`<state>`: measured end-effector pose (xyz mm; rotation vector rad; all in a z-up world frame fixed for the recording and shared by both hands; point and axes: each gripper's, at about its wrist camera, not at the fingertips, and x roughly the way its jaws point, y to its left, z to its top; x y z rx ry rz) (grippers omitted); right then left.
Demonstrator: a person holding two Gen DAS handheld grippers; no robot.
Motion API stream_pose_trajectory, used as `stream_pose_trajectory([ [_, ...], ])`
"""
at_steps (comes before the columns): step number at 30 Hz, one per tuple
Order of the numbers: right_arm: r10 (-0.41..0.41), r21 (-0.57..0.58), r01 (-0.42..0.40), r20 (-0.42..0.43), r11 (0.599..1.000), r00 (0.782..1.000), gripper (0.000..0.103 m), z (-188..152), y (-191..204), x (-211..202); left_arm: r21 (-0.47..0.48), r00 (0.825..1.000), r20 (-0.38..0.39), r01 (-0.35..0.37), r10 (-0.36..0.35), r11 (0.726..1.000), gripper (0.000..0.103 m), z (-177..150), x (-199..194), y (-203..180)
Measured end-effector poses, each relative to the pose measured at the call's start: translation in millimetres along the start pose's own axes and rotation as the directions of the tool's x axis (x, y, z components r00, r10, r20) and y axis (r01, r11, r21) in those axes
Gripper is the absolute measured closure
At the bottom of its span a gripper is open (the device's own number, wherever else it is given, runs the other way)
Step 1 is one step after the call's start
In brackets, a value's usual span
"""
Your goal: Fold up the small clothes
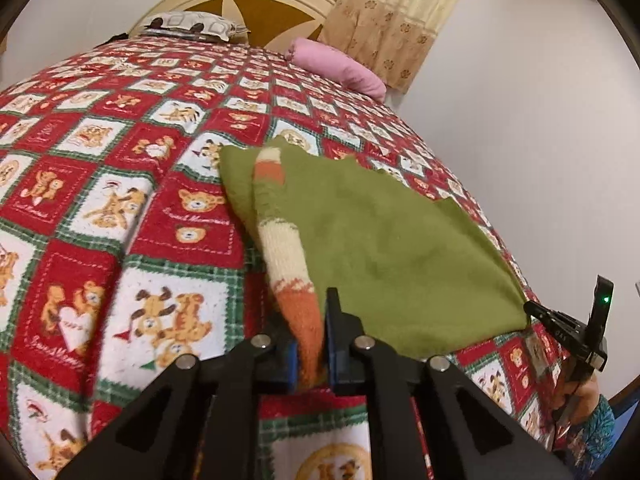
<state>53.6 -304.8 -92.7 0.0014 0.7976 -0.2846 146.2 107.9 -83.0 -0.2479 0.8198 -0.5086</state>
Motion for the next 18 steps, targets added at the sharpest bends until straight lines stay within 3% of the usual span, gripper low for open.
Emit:
stream_pose_trajectory([
  [5, -0.047, -0.045, 0.046, -0.027, 0.998, 0.999, 0.101, -13, 6, 14, 0.015, 0.999, -0.027, -0.040, 0.041, 0.999, 0.092, -10, 10, 4],
  [11, -0.082, -0.141, 0.078, -0.024, 0.987, 0.996, 0.101, -20, 10, 9, 0.115, 0.996, -0.028, -0.084, 0.088, 0.990, 0.093, -18, 4, -4],
  [15, -0.044, -0.045, 0.043, -0.019, 0.998, 0.999, 0.098, -12, -4, 6, 0.145, 0.991, -0.037, -0.119, 0.126, 0.982, 0.091, -18, 5, -5],
  [18, -0.041, 0.119, 0.035, 0.055, 0.992, 0.998, 0.092, -3, -17, -16, 0.156, 0.983, -0.032, -0.174, 0.181, 0.972, 0.071, -14, 1, -7],
])
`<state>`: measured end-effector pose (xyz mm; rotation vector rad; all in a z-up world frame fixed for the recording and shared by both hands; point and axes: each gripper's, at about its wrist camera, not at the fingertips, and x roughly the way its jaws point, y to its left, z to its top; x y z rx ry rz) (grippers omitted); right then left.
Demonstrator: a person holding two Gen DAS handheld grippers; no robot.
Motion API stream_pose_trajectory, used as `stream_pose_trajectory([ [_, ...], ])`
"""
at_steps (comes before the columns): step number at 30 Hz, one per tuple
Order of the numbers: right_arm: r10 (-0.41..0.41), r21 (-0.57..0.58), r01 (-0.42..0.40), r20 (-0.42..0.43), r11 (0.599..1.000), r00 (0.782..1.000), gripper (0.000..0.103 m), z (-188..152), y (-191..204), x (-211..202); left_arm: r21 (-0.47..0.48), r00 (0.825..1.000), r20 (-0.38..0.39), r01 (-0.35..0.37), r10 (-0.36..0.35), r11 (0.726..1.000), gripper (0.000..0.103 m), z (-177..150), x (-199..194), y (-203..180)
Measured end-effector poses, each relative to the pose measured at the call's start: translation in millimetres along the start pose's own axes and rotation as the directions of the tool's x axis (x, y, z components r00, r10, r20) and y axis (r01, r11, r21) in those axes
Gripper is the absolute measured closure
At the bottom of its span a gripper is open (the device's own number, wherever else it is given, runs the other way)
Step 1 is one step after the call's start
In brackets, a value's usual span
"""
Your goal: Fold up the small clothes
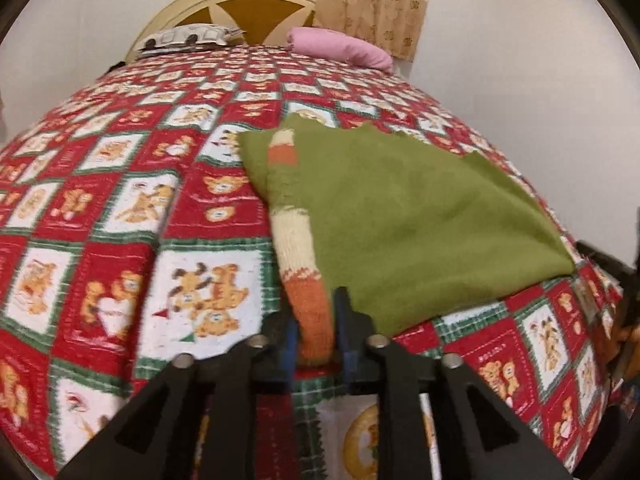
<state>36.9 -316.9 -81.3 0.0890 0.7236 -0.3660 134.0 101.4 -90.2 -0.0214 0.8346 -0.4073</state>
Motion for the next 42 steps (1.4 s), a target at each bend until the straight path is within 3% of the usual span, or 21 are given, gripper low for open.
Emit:
stream_pose_trajectory([
  [2, 0.001, 0.034, -0.002, 0.042, 0.999, 0.999, 0.088, 4, 2, -11, -0.039, 0.999, 0.007, -0.032, 0.032, 0.999, 0.024, 6, -6, 6],
  [4, 0.031, 0.040, -0.033, 0.059, 0.999, 0.998, 0.080, 5, 12, -19, -0.073, 0.999, 0.037, -0.007, 0.010, 0.997, 0.014, 14, -12, 11],
  [8, 0.109, -0.011, -0.109, 0.041, 0.994, 0.993, 0.078, 1, 47, -20, -0.072, 0.997, 0.051, -0.053, 0.057, 0.996, 0.014, 33, -6, 4],
  [16, 0.272, -0.076, -0.273, -0.025, 0.959, 0.962, 0.078, -3, 128, -1, -0.009, 0.972, -0.047, -0.229, 0.229, 0.973, 0.014, 51, 39, -17],
  [22, 0.235, -0.187, -0.257, -0.133, 0.948, 0.963, 0.077, -18, 163, 27, 0.019, 0.968, -0.081, -0.238, 0.239, 0.971, 0.011, 47, 52, -24],
  [27, 0.245, -0.189, -0.265, -0.123, 0.946, 0.962, 0.077, -21, 160, 25, -0.015, 0.977, -0.089, -0.197, 0.195, 0.980, 0.007, 52, 59, -21],
  [33, 0.263, -0.180, -0.280, -0.110, 0.943, 0.958, 0.077, -10, 158, 20, -0.124, 0.995, -0.076, -0.074, 0.065, 0.990, 0.006, 69, 68, -10],
  [38, 0.251, -0.121, -0.252, -0.022, 0.960, 0.968, 0.077, 20, 151, 12, -0.305, 0.993, -0.096, 0.040, -0.073, 0.952, 0.007, 85, 83, 9],
  [42, 0.250, -0.108, -0.251, -0.019, 0.962, 0.968, 0.077, 40, 158, 30, -0.377, 0.990, -0.098, 0.054, -0.098, 0.925, 0.007, 94, 87, 8],
])
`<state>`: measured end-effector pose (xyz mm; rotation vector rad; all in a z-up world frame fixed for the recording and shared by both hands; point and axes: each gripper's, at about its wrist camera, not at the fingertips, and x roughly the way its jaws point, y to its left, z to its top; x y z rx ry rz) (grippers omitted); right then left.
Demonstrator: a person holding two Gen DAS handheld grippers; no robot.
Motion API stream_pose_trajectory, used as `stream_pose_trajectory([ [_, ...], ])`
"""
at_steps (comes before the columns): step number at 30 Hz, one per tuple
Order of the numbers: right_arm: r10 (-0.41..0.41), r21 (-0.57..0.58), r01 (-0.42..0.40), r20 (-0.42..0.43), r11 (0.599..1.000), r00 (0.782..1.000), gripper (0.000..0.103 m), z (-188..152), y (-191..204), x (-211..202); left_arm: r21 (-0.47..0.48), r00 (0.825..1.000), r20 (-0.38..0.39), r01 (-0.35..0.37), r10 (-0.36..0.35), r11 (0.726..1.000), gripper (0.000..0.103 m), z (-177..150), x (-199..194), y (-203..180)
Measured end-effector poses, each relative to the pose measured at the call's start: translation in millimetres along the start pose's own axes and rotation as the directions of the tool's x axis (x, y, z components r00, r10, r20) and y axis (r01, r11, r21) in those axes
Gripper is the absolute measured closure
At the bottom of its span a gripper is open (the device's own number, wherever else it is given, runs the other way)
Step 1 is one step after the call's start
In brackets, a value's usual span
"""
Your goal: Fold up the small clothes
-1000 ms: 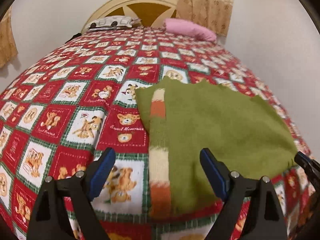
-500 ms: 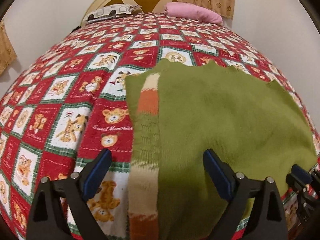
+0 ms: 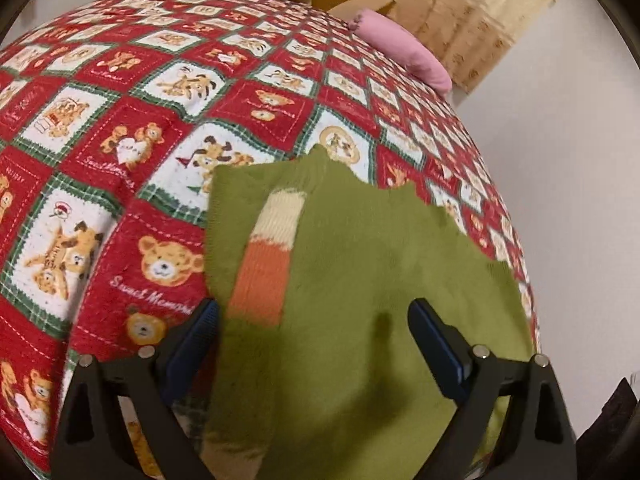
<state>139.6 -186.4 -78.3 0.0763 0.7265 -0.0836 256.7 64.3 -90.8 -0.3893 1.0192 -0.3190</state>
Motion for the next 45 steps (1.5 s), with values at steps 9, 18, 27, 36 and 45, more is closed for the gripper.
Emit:
stream_pose_trajectory([
  [9, 0.027, 0.076, -0.029, 0.028, 0.997, 0.999, 0.077, 42, 12, 45, 0.013, 0.994, 0.053, -0.098, 0.098, 0.995, 0.007, -3, 17, -4],
  [18, 0.008, 0.047, -0.006, -0.038, 0.999, 0.999, 0.077, 21, 16, 86, 0.061, 0.980, 0.099, -0.182, 0.175, 0.981, 0.005, -3, 24, -12],
  [27, 0.011, 0.049, -0.010, -0.029, 0.999, 1.000, 0.077, 19, 17, 86, 0.037, 0.978, 0.100, -0.187, 0.182, 0.982, 0.002, -4, 26, -14],
  [36, 0.010, 0.048, -0.009, -0.028, 0.999, 1.000, 0.077, 19, 16, 85, -0.032, 0.981, 0.102, -0.165, 0.167, 0.986, 0.064, 0, 16, -5],
  [45, 0.017, 0.055, -0.015, -0.026, 0.998, 1.000, 0.077, 20, 15, 85, -0.198, 0.993, 0.104, 0.069, -0.049, 0.978, 0.066, 0, 17, 28],
])
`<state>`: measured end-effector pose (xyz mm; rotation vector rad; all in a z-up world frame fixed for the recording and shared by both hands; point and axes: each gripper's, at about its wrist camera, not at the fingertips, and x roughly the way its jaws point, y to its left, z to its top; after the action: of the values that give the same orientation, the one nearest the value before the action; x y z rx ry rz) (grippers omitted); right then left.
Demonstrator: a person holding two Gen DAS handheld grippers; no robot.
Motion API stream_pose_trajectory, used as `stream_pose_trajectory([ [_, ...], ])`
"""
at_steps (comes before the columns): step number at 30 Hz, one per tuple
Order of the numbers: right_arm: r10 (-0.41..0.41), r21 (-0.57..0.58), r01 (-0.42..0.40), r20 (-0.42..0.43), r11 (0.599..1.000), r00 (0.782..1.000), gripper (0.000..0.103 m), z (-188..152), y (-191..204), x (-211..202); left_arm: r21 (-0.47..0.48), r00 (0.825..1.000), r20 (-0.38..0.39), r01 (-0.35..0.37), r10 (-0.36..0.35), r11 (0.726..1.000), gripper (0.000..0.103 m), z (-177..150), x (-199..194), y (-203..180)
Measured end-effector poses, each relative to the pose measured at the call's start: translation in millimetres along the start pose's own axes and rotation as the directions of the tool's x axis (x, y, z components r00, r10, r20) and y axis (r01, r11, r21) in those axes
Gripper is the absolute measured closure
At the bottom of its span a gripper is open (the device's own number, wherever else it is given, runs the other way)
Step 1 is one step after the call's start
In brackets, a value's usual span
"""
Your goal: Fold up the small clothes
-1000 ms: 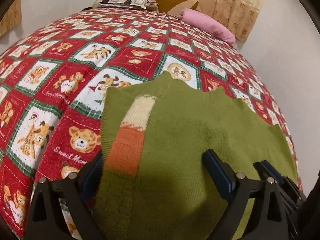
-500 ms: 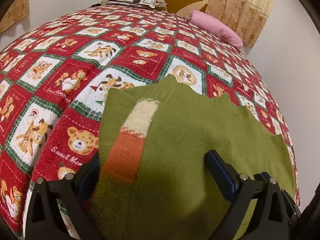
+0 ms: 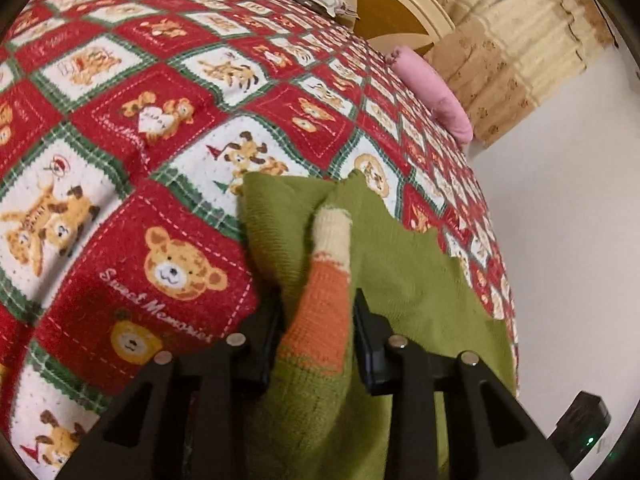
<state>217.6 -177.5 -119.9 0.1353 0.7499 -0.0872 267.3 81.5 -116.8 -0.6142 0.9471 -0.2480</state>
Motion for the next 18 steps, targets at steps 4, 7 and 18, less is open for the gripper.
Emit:
stream_pose_trajectory([
  [4, 0.007, 0.006, -0.007, 0.002, 1.000, 1.000, 0.077, 1, 0, 0, -0.057, 0.999, 0.007, 0.031, -0.031, 0.998, 0.063, 4, 3, 3],
  [7, 0.006, 0.006, -0.006, 0.002, 1.000, 1.000, 0.077, 1, 0, 0, -0.011, 0.999, 0.023, -0.027, 0.027, 1.000, 0.072, 2, 3, -6],
  [18, 0.023, 0.020, -0.023, 0.007, 1.000, 1.000, 0.077, 0, -3, 1, 0.313, 0.964, 0.218, -0.214, 0.149, 0.925, 0.080, -20, -17, -74],
])
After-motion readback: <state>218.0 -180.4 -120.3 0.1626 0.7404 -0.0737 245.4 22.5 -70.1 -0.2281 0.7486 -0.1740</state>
